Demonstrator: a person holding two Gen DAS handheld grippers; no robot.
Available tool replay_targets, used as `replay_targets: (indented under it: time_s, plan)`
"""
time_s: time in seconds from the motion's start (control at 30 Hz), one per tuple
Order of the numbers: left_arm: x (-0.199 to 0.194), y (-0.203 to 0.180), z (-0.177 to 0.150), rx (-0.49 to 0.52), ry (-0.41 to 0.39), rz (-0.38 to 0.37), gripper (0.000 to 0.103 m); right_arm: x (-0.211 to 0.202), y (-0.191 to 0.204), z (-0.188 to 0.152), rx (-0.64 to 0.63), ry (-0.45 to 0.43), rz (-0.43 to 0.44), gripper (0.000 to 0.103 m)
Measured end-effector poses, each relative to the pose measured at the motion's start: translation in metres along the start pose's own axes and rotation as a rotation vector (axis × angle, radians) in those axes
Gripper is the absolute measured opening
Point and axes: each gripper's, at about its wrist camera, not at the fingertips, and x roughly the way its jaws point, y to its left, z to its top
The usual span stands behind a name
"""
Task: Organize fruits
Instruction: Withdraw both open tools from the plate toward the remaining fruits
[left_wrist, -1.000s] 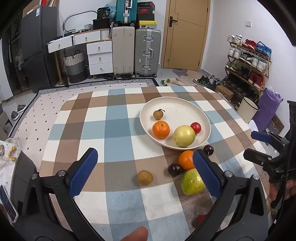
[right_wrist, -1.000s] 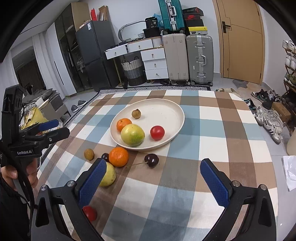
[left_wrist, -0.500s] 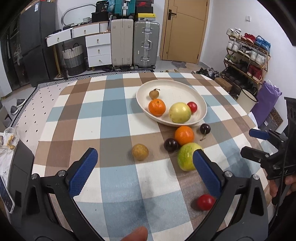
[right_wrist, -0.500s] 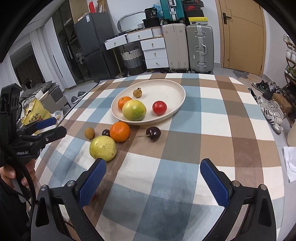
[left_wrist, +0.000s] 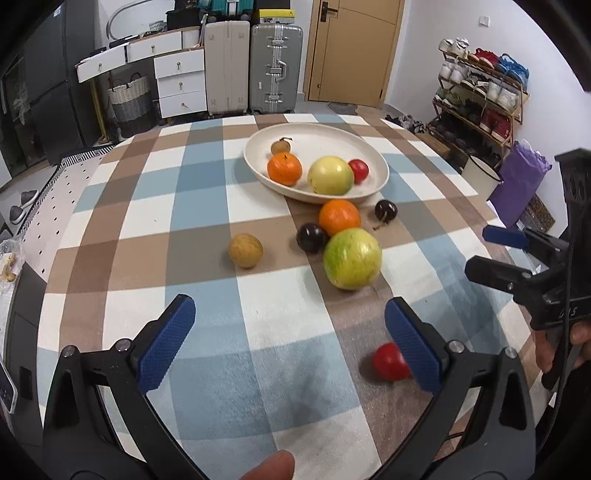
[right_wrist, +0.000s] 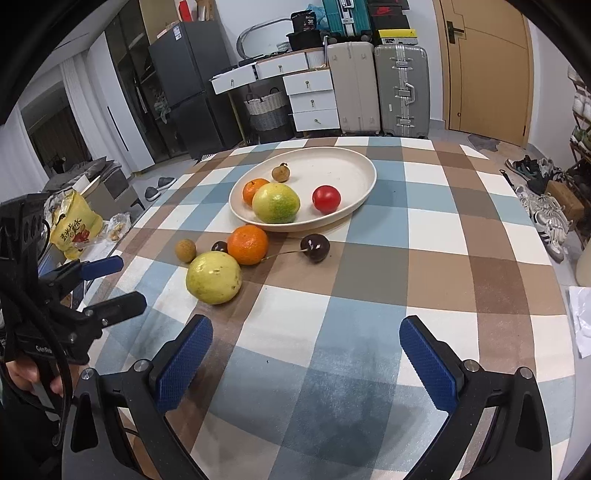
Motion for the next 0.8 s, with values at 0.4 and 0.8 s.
replay_targets:
  time_s: [0.4,0.8]
  plan:
    - [0.01,-0.027,-0.031,0.052,0.075,-0.086,0.102,0.0,-0.001,-0.009,0.035,0.016,0.038,0.103]
    - [0.026,-0.052,-0.042,0.154,0.142,-0.093,0.09,0.007,-0.009,-0.017,0.061,0.056,0.057,0.103]
